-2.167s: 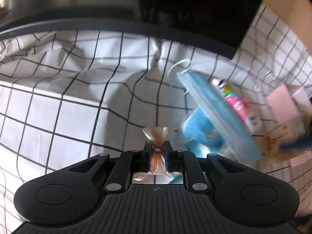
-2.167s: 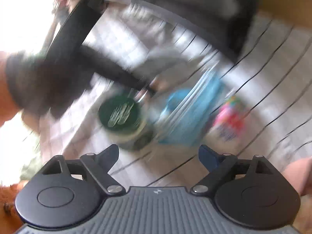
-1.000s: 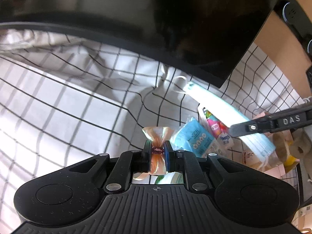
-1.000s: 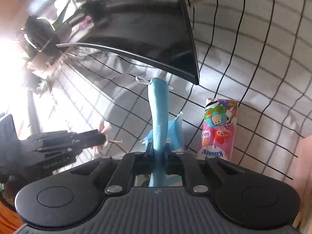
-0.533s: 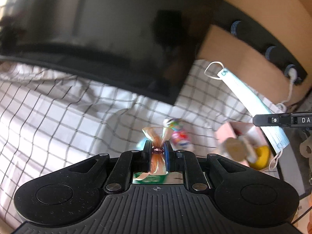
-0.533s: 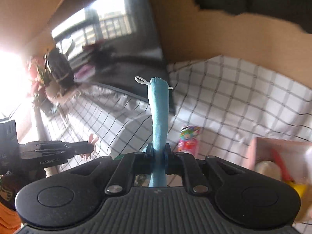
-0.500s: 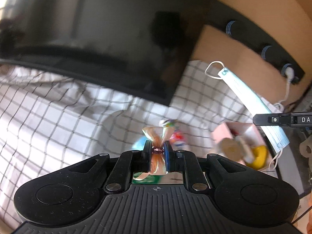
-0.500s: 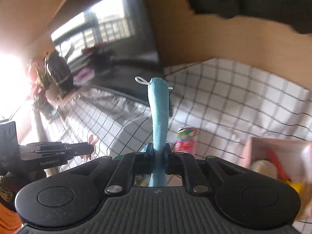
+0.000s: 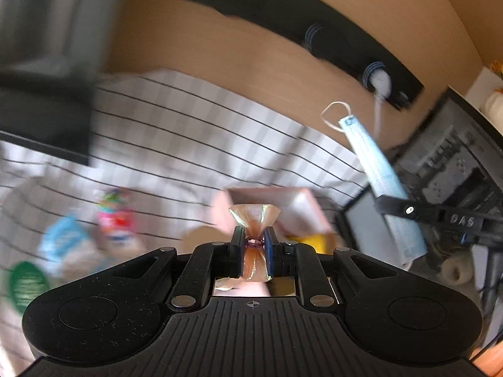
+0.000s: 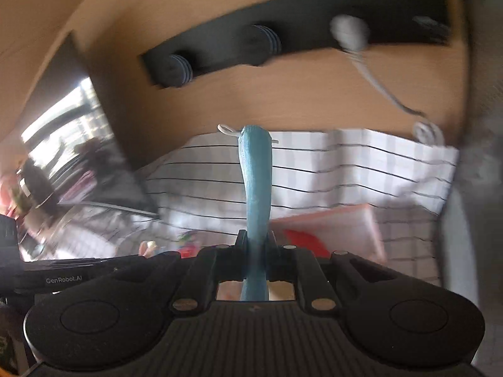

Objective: Organize soft objects
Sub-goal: 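Carry the tied bag and face mask over the pink box and open both tools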

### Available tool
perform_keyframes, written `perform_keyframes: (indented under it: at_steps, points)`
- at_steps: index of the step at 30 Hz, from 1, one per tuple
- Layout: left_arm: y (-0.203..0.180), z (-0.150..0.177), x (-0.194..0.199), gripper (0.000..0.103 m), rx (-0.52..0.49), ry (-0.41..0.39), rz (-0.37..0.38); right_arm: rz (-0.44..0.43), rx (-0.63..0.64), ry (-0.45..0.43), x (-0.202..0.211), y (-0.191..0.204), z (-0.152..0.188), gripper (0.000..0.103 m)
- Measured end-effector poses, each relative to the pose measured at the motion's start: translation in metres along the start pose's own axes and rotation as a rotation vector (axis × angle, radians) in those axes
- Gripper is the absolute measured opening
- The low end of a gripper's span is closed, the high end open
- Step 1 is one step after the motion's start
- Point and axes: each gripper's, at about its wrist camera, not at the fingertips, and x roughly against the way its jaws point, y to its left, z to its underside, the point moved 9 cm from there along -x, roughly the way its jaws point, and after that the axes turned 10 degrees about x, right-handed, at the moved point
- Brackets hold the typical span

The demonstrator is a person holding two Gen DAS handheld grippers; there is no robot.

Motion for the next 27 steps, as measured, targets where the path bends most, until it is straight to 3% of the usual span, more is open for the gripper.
perform_keyframes:
  at_steps: [6,9,13,17,19,23,27]
  points:
    - [-0.048,0.014,-0.076,0.015,0.05,0.106,0.095,0.087,-0.044,0.01,-0.017,-0.046,0.026,0.01]
    - [-0.061,0.012,-0.111,0.016,0.047,0.119,0.107,0.124,-0.077,0.015,-0.03,-0.067,0.036,0.01]
    - [-0.056,0.012,-0.15,0.016,0.09,0.144,0.101,0.107,-0.14,0.051,-0.047,-0.085,0.041,0.01]
    - [-0.038,0.028,-0.188,0.019,0.113,0.269,0.073,0.102,-0.182,0.155,-0.073,-0.091,0.056,0.01]
    - [-0.032,0.03,-0.191,0.02,0.071,0.235,0.034,0.133,-0.189,0.209,-0.086,-0.094,0.063,0.01]
    - [-0.035,0.026,-0.183,0.02,0.048,0.196,0.081,0.215,-0.195,0.305,-0.123,-0.101,0.075,0.01]
    - [-0.039,0.017,-0.162,0.02,0.0,0.167,0.116,0.18,-0.291,0.362,-0.163,-0.11,0.088,0.01]
